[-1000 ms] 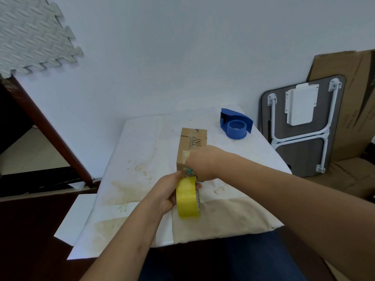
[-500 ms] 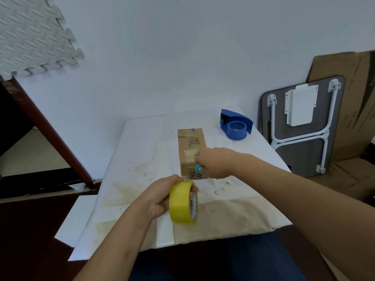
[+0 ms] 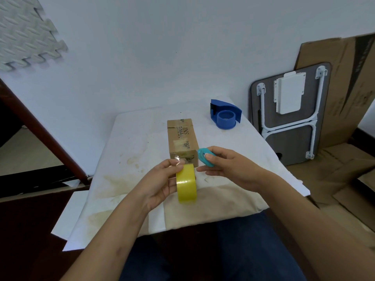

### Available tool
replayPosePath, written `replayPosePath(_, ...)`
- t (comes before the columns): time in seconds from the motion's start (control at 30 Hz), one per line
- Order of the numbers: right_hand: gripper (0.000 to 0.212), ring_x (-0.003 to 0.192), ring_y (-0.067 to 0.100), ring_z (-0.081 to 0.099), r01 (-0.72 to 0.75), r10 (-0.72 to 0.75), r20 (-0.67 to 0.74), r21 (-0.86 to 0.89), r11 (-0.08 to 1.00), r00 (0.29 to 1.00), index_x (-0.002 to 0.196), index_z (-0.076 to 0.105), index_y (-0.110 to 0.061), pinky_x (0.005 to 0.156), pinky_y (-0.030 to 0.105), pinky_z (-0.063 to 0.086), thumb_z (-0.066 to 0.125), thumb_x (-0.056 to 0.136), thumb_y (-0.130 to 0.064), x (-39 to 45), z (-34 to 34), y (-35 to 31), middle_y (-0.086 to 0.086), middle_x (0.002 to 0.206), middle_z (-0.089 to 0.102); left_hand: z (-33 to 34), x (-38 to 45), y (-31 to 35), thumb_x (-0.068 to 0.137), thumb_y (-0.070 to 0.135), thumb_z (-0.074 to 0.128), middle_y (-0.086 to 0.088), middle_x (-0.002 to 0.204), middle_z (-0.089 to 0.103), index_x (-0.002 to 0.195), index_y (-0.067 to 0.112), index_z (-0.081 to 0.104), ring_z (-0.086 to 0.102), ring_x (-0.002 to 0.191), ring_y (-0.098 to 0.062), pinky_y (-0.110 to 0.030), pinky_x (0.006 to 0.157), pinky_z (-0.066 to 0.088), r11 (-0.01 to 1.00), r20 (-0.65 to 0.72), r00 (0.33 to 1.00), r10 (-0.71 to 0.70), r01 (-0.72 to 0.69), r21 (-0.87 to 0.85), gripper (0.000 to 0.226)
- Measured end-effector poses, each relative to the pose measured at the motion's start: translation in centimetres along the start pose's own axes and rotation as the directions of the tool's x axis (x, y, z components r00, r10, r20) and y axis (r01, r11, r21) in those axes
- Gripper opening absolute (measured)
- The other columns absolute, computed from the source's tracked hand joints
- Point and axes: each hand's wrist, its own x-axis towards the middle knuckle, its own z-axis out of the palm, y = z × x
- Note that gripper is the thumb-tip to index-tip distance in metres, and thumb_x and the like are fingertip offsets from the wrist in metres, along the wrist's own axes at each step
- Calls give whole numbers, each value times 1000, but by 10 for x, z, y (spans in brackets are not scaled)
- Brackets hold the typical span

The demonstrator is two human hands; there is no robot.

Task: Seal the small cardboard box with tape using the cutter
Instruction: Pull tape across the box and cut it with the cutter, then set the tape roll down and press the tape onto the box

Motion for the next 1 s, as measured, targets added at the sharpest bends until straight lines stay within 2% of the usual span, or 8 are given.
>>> replayPosePath(0.13, 23, 117, 21, 61, 52, -52, -54, 1, 999, 997, 115, 64, -20, 103, 38, 49, 51, 97, -26, -16, -2, 19, 6, 121, 63, 23, 3, -11, 94, 4, 56, -11, 92, 77, 117, 5, 59, 75, 77, -22, -31, 64, 62, 996, 9, 998, 57, -56, -66, 23)
replayPosePath(0.23, 27, 119, 28, 58, 78, -78, -43, -14, 997, 996, 119, 63, -14, 104, 40, 48, 52, 97, -26, -25, -7, 23, 14, 123, 62, 43, 11, -17, 93, 0, 57, -17, 103, 75, 124, 0, 57, 74, 86, -25, -33, 74, 62, 987, 31, 994, 102, -98, -124, 31)
replayPosePath(0.33, 23, 108, 18, 62, 78, -99, -92, -214, 974, 991, 115, 65, -19, 101, 37, 48, 52, 98, -27, -34, -18, 16, 6, 115, 66, 64, 22, -19, 93, -3, 57, -24, 115, 69, 128, 2, 55, 72, 92, -29, -36, 81, 61, 982, 70, 991, 118, -106, -160, 35)
replayPosePath(0.43, 19, 101, 21, 61, 45, -114, -146, -408, 912, 983, 111, 64, -23, 94, 39, 49, 53, 97, -29, -38, -32, 11, 2, 106, 66, 83, 31, -20, 93, -2, 56, -21, 106, 72, 124, 9, 57, 72, 87, -26, -32, 75, 62, 979, 112, 989, 98, -75, -190, 33)
replayPosePath(0.6, 22, 88, 16, 58, -7, -173, -193, -684, 729, 966, 114, 60, -23, 77, 28, 46, 50, 98, -32, -45, -51, 6, -1, 102, 65, 101, 47, -23, 93, 5, 59, -14, 108, 70, 129, 14, 58, 68, 87, -19, -26, 76, 56, 996, 159, 986, 57, -44, -82, 38)
replayPosePath(0.73, 24, 83, 11, 55, -18, -209, -203, -757, 653, 957, 118, 58, -20, 69, 21, 42, 48, 98, -30, -43, -60, 6, -2, 98, 62, 109, 59, -21, 93, 9, 61, -13, 107, 72, 129, 14, 59, 69, 89, -17, -26, 81, 55, 999, 179, 983, 38, -36, -13, 36)
replayPosePath(0.9, 25, 102, 21, 55, -38, -223, -158, -886, 462, 962, 119, 57, -13, 79, 25, 37, 47, 99, -24, -32, -66, -3, 0, 107, 51, 111, 69, -16, 91, 17, 65, -5, 98, 74, 125, 23, 60, 66, 93, -14, -27, 89, 47, 966, 167, 985, 32, -73, 248, 36)
replayPosePath(1.0, 30, 111, 25, 51, -90, -147, -137, -952, 292, 980, 126, 53, -12, 92, 33, 41, 43, 100, -23, -23, -72, -1, 7, 127, 51, 105, 77, -20, 93, 15, 61, -9, 115, 69, 122, 24, 63, 63, 104, -18, -32, 93, 48, 935, 148, 988, 40, -89, 343, 31)
